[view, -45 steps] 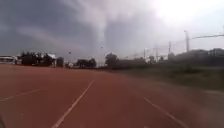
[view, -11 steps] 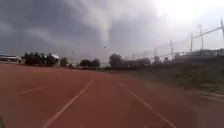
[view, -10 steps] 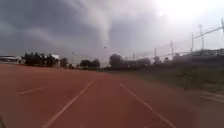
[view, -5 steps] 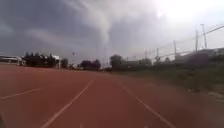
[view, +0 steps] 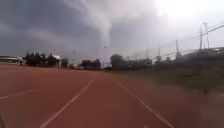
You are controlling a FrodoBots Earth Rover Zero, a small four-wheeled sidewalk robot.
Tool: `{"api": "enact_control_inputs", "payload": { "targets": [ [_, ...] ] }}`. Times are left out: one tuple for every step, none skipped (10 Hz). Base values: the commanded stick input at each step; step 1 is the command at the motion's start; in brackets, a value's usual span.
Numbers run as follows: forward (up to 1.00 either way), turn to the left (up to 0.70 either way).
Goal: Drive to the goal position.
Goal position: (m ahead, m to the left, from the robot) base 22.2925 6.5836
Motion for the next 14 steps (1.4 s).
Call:
{"api": "enact_control_inputs", "payload": {
  "targets": [
    [0.7, 0.0],
    [0.7, 0.0],
    [0.7, 0.0],
    [0.7, 0.0],
    [0.7, 0.0],
    [0.7, 0.0],
    [0.7, 0.0],
    [0.7, 0.0],
    [0.7, 0.0],
    [0.7, 0.0],
    [0.7, 0.0],
    [0.7, 0.0],
    [0.7, 0.0],
    [0.7, 0.0]
  ]
}}
